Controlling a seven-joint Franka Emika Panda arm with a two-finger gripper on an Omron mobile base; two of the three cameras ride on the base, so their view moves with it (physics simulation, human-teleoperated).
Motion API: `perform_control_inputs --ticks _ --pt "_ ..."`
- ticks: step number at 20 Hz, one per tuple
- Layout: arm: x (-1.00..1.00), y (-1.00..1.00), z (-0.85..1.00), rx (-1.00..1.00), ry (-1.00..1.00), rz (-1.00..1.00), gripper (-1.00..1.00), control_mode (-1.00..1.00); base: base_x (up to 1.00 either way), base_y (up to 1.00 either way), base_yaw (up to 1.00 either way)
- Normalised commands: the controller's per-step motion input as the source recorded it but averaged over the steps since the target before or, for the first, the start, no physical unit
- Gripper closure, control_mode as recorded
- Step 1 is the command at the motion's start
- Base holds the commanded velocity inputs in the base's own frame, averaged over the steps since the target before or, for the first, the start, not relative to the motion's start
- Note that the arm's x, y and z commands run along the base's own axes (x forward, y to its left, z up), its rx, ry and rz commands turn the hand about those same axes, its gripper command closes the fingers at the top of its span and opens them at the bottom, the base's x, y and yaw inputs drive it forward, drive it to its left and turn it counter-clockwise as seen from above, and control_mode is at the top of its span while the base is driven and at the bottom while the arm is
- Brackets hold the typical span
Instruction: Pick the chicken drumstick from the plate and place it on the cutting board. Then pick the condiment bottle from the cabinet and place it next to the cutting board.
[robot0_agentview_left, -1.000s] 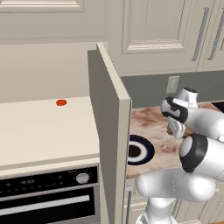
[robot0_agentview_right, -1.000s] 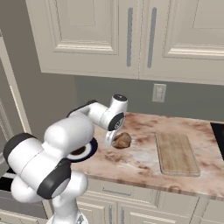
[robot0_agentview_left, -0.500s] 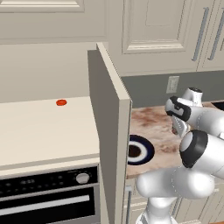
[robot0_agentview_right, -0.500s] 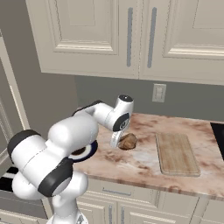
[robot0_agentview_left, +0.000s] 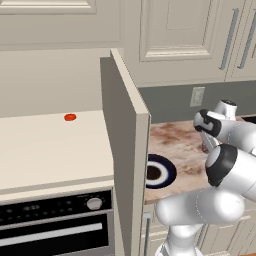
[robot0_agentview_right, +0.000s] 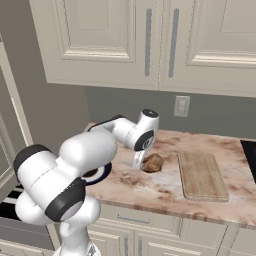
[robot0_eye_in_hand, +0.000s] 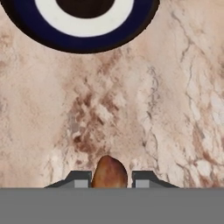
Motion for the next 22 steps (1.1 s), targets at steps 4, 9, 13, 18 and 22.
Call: perform_control_inputs --ticks 4,9,13,18,22 --pt "0.0 -0.22 0.01 0.0 0.0 0.0 1.0 -1.0 0.0 0.0 0.0" --pt "0.0 -0.2 0.05 0.0 0.0 0.0 1.0 -1.0 0.0 0.0 0.0" --pt "0.0 -0.21 0.02 0.0 0.0 0.0 1.0 -1.0 0.0 0.0 0.0" --pt "0.0 -0.21 0.0 0.0 0.0 0.0 1.0 -1.0 0.0 0.0 0.0" --pt "0.0 -0.22 0.0 0.0 0.0 0.0 1.0 -1.0 0.0 0.0 0.0"
